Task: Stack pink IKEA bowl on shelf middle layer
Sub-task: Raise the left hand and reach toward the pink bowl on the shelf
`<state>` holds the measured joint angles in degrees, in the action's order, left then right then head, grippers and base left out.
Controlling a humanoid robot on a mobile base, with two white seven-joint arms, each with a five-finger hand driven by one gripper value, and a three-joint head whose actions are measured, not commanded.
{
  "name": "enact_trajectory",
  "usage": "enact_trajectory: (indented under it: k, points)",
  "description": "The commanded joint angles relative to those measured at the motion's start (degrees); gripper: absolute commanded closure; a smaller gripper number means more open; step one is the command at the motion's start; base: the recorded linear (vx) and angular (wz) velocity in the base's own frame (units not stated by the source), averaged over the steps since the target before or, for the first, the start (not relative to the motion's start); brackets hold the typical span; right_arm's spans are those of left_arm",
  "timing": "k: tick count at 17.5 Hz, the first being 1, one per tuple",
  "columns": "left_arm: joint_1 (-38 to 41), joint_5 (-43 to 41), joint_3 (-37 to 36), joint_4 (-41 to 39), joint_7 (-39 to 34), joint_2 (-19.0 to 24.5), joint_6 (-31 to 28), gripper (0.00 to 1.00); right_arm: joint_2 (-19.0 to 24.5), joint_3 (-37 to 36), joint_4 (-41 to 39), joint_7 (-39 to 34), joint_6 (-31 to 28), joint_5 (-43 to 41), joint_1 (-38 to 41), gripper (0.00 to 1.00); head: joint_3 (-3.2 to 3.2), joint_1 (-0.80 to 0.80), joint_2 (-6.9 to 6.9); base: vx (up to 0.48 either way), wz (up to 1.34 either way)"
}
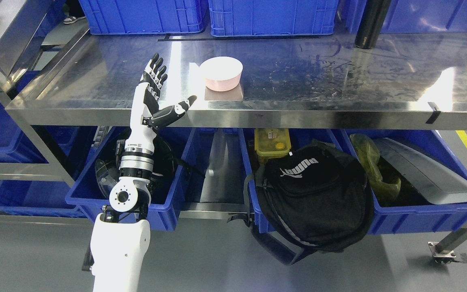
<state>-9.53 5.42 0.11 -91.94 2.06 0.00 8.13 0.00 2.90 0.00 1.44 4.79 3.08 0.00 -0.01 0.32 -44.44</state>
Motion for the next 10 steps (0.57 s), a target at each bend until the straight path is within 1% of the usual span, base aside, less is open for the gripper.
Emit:
enact_trajectory:
  k: [1, 3, 4, 5, 6, 7, 8, 10]
  points:
    - [0.30, 0.03, 0.94, -0.17, 0.04, 1.00, 1.71, 0.00, -1.00, 0.00, -1.00, 0.05, -0.04, 0.00, 1.32, 0.00, 0.00, 0.00, 0.00, 0.000, 0.00]
    - [-0.57, -0.15, 2.86, -0.08, 0.48, 1.00, 2.94, 0.00, -1.00, 0.00, -1.00, 0.05, -0.04, 0.00, 1.32, 0.00, 0.00, 0.00, 0.00, 0.000, 0.00]
    - [-1.45, -1.11, 3.74, 0.01, 1.01, 1.38, 1.20, 0.00, -1.00, 0.00, -1.00, 0.05, -0.04, 0.00, 1.32, 0.00, 0.00, 0.00, 0.00, 0.000, 0.00]
    - [-2.85, -3.12, 3.93, 0.01, 1.53, 6.10, -2.21, 0.00, -1.00, 0.00, -1.00, 0.05, -0.04, 0.00, 1.32, 0.00, 0.00, 0.00, 0.00, 0.000, 0.00]
    - [-4.00, -5.05, 3.93, 0.10, 2.15, 10.24, -4.42, 0.00, -1.00, 0.00, -1.00, 0.05, -0.04, 0.00, 1.32, 0.00, 0.00, 0.00, 0.00, 0.000, 0.00]
    - [-5.40, -7.42, 3.75, 0.18, 3.02, 13.41, -4.96, 0.00, -1.00, 0.00, -1.00, 0.05, -0.04, 0.00, 1.32, 0.00, 0.00, 0.00, 0.00, 0.000, 0.00]
    - [-8.11, -12.49, 3.58, 0.79, 5.30, 17.54, -5.14, 0.00, -1.00, 0.00, -1.00, 0.05, -0.04, 0.00, 1.32, 0.00, 0.00, 0.00, 0.00, 0.000, 0.00]
    - [-11.73, -26.09, 2.09, 1.50, 12.05, 24.49, -5.15, 0.00, -1.00, 0.00, -1.00, 0.05, -0.04, 0.00, 1.32, 0.00, 0.00, 0.00, 0.00, 0.000, 0.00]
